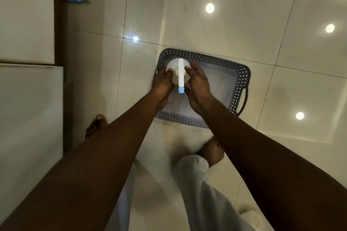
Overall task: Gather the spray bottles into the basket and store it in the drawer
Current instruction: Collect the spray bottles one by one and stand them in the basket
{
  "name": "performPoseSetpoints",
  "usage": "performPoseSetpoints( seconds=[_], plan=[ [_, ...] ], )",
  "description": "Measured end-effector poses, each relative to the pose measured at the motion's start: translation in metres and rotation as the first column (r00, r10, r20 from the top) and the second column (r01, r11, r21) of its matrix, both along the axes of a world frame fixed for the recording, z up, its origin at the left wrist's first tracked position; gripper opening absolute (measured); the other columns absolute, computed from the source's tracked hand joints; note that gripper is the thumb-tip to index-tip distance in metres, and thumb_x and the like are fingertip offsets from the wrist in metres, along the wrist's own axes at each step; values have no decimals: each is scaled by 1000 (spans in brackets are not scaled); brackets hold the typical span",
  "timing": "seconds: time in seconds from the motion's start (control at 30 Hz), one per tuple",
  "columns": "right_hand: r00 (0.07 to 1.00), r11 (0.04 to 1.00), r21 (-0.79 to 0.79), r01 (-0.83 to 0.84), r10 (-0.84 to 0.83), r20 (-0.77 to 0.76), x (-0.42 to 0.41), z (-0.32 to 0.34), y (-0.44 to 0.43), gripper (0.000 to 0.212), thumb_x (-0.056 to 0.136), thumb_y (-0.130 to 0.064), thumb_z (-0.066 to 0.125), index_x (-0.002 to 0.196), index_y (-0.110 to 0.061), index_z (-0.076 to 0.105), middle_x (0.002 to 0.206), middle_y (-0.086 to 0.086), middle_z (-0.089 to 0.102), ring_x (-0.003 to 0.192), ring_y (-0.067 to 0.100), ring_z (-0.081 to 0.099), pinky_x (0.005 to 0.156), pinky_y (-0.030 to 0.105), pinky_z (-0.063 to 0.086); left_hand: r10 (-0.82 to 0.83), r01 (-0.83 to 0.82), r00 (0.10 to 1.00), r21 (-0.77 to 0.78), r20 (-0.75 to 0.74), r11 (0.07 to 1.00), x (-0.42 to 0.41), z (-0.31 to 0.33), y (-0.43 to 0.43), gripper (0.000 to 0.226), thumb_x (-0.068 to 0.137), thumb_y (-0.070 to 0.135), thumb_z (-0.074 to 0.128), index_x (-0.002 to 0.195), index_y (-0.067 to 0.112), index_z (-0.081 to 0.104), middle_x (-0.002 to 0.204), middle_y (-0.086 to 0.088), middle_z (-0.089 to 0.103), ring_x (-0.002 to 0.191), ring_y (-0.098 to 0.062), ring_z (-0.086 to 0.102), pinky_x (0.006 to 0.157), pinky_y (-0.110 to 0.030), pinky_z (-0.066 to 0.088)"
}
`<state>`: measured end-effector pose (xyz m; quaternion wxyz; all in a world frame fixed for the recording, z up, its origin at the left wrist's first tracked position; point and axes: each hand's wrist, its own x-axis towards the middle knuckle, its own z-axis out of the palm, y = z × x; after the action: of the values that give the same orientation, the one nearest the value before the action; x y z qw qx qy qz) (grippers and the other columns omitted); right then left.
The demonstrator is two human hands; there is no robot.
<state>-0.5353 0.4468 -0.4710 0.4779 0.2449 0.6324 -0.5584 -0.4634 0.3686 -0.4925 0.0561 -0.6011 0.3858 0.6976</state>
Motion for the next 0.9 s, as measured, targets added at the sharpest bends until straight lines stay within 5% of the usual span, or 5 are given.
performPoseSetpoints(
  seconds=[0.13, 0.33, 0.5, 0.67, 0.9],
  plan=[
    [999, 999, 12, -32, 32, -12, -2, -8, -2, 49, 106, -18, 55, 154, -19, 48, 149, 5, 57, 119, 15, 63, 109, 48, 53, 64, -64, 998, 65, 1, 996, -4, -1, -1, 41, 112, 20, 42, 148, 1, 51, 145, -24, 59, 133, -37, 60, 114, -54, 48],
    [999, 997, 62, -42, 42, -1, -9, 2, 2, 46, 106, -24, 57, 151, -19, 53, 141, 5, 60, 112, 16, 61, 105, 44, 53, 173, -177, 984, 123, 40, 977, -3, 24, -9, 39, 110, 19, 46, 142, 0, 55, 128, -19, 66, 118, -33, 65, 111, -46, 51],
    [964, 958, 197, -209, 236, -126, -28, 46, 20, 41, 103, -25, 61, 143, -17, 61, 145, 6, 60, 127, 21, 57, 112, 49, 50, -12, 1, 997, 135, 78, 991, 21, 71, -32, 21, 106, 23, 52, 99, 14, 70, 72, 2, 70, 70, -14, 60, 67, -24, 54],
    [874, 897, 243, -369, 424, -239, -55, 105, 13, 39, 104, -23, 60, 142, -16, 62, 139, 7, 64, 127, 23, 60, 113, 50, 49, -28, 20, 992, 60, 127, 998, 40, 134, -76, 24, 107, 31, 51, 114, 18, 69, 112, -4, 71, 100, -24, 66, 100, -41, 53],
    [730, 827, 196, -527, 559, -394, -76, 145, -71, 34, 101, -29, 65, 136, -31, 65, 143, -4, 60, 134, 12, 52, 101, 28, 41, 168, -148, 975, -133, 148, 980, 24, 166, -169, 19, 105, 20, 53, 116, 12, 66, 107, -8, 65, 80, -20, 58, 70, -30, 48]
  ],
)
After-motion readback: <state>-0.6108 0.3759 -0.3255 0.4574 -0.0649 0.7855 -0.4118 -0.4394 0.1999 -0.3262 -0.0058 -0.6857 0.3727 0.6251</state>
